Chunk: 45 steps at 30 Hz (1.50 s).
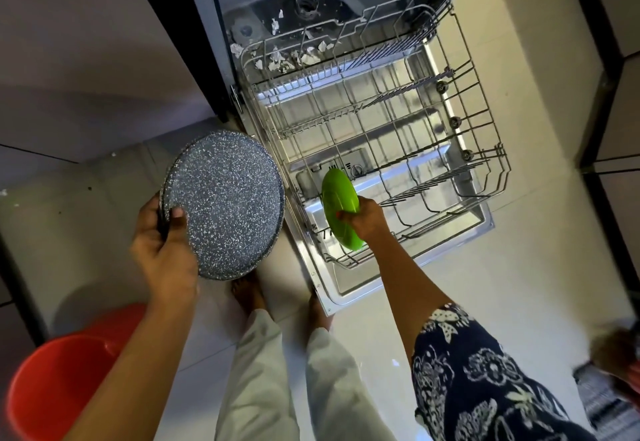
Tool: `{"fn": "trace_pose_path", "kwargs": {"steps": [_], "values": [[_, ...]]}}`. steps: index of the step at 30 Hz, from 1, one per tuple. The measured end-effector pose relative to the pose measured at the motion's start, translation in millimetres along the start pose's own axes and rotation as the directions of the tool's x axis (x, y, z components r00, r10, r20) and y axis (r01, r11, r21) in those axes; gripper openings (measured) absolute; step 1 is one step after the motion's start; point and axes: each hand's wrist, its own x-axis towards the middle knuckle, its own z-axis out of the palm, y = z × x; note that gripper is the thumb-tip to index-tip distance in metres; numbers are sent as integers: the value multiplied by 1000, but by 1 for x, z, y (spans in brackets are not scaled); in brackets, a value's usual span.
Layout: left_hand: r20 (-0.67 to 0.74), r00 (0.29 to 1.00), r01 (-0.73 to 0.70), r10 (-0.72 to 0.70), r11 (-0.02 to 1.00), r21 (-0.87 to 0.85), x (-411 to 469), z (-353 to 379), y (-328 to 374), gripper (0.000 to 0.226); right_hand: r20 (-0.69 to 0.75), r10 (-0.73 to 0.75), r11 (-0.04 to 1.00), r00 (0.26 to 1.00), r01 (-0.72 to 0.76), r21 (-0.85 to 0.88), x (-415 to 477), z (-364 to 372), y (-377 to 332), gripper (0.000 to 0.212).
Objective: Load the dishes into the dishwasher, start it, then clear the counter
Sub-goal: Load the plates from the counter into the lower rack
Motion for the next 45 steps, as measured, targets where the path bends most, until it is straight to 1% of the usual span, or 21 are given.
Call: {"fn": "trace_pose_path", "kwargs": {"steps": [3,5,7,9,10,12,13,15,16,18,20,22,25,27,28,30,32,34,36,41,45], "values": [[23,1000,-3,3,1000,15,-1,0,-3,23,3,-8,998,1000,8,-69,15,6,-11,44],[42,999,0,-1,1000,26,0,1,-5,23,12,27,993,1000,-26,-116,23,9,-16,52],[46,999,15,-16,1000,24,-1,3,-2,26,59,43,984,997,-33,-174,21,7,-17,72],[49,999,18,-18,1000,14,-2,5,4,29,31,11,997,999,-9,-81,10,-1,-17,92],[56,998,19,-19,1000,6,-4,6,8,30,-39,-24,1000,999,25,18,3,-6,-16,93],[67,997,27,-26,999,-18,-5,7,18,35,-169,-96,966,981,132,222,-16,-16,-18,80],[57,998,38,-36,999,-35,-6,10,24,41,-154,-127,926,980,172,335,-26,-23,-20,75],[55,996,68,-64,996,-64,-10,18,39,52,50,-213,815,976,149,560,-46,-33,-24,65],[86,994,79,-71,993,-83,-14,25,46,49,167,-256,769,952,96,632,-54,-39,-27,55],[172,982,101,-82,989,-108,-21,40,49,41,289,-298,702,910,4,712,-64,-57,-33,32],[208,972,127,-105,988,-93,-32,61,41,36,281,-295,646,913,-26,763,-67,-86,-33,22],[220,965,153,-144,988,-23,-46,84,24,29,190,-275,639,943,32,768,-69,-125,-26,19],[238,959,123,-152,984,132,-85,124,-4,38,-83,-258,726,963,250,640,-77,-187,-2,18],[234,947,173,-220,963,205,-112,143,-27,44,-238,-269,829,933,350,436,-80,-209,12,17],[216,941,224,-262,957,186,-122,151,-40,41,-267,-276,895,923,348,278,-78,-212,18,21],[154,930,300,-334,931,207,-134,162,-63,31,-280,-287,954,916,301,9,-73,-203,28,29],[124,925,309,-360,900,308,-136,170,-73,40,-263,-335,942,905,316,-112,-68,-184,33,30],[173,914,303,-368,900,313,-135,178,-75,51,-227,-365,928,903,332,-172,-61,-164,35,28],[219,905,293,-364,908,301,-132,182,-80,54,-200,-376,914,905,326,-240,-54,-147,36,26],[186,878,385,-441,882,270,-125,182,-90,53,-131,-404,884,905,350,-309,-47,-115,30,27],[196,872,387,-449,876,288,-125,183,-88,53,-69,-423,873,904,386,-297,-44,-103,22,29]]}}
